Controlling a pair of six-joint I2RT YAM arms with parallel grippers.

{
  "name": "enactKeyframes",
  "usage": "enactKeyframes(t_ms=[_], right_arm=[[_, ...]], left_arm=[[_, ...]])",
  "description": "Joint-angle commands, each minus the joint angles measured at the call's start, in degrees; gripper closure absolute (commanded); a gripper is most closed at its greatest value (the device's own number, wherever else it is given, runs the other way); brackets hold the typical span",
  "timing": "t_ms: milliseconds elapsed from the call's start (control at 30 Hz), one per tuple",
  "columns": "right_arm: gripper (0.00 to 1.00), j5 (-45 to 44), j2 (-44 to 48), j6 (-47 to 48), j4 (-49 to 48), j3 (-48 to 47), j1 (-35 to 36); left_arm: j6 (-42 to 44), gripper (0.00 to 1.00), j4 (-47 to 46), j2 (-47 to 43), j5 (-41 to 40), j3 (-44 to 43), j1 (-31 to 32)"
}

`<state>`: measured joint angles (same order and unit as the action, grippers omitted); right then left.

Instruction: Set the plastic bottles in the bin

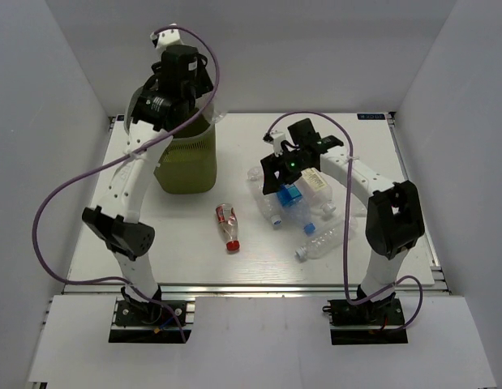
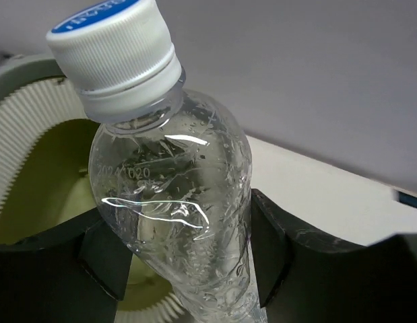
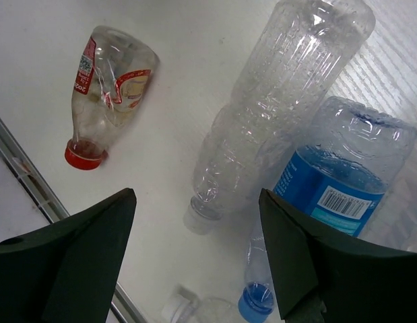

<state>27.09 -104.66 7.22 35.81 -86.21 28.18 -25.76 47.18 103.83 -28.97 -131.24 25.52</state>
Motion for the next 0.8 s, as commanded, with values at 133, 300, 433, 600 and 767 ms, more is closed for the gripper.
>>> enactKeyframes(t_ms=[133,300,433,600,767], right_arm=[[0.19,-4.4,-1.9,-3.9,-2.1,-1.6,1.6],[0.14,-5.7,-3.8,-4.6,-3.0,-1.4,3.0],[0.14,-7.9,-7.8,-5.8,-3.5,-3.3,4.5],[0.14,-15.9,-14.4,-8.2,-3.2,-8.3,7.1],[0.14,-26.7,-19.4,-10.9,-2.2,-12.3,8.6]], left_arm=[[-0.4,0.71,1.2,-2.4,-7.6,-1.5,-9.8],[0.6,0.58,4.3,-0.8,-5.8,-1.4,-11.6],[3.0,0.12,5.6,-2.3,-5.2,2.8,-12.2],[16.5,0.00,7.7,-5.6,1.3,2.2,-9.2],[23.0,0.00,6.2,-20.1,17.9,20.0,-4.3]])
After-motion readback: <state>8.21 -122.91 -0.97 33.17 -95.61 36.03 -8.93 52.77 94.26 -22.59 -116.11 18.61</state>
